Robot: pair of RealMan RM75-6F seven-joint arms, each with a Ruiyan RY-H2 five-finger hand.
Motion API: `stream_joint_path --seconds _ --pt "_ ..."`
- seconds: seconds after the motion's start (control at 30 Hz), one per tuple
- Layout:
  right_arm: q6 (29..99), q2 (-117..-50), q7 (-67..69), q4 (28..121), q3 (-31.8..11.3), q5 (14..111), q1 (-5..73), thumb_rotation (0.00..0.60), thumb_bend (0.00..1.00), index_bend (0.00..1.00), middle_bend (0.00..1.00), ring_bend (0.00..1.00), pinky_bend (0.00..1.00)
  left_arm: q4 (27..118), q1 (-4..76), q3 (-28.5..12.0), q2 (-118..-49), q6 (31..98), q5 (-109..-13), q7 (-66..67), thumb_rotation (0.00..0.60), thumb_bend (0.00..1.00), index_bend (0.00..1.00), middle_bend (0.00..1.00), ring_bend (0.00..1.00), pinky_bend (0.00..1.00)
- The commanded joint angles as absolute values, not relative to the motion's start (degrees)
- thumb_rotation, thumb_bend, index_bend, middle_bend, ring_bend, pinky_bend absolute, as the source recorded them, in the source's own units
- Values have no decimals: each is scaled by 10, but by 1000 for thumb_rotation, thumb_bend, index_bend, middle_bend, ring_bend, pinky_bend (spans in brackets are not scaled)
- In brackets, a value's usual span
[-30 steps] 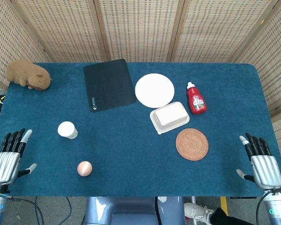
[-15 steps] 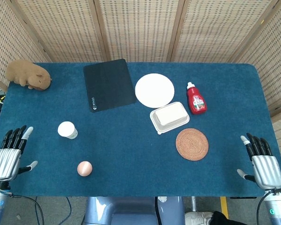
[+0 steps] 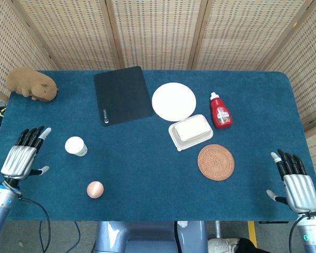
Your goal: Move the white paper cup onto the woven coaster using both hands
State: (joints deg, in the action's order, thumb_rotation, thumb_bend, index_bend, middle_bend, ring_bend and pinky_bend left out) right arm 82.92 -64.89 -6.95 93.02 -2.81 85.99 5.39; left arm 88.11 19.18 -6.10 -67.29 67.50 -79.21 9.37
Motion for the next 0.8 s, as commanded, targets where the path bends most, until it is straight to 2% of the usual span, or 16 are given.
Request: stream_joint_path --seconds 0.03,0.37,0.8 --pt "828 -649 -68 929 -28 858 54 600 7 0 0 0 0 870 239 -84 -668 605 -739 131 600 149 0 0 0 0" --pt "824 -648 -56 925 -31 852 55 600 6 0 0 0 0 853 311 -96 -690 498 -634 223 600 168 0 0 0 0" --pt "819 -648 -46 920 -31 848 56 600 7 0 0 0 0 826 362 -83 -734 460 -551 292 600 175 0 0 0 0"
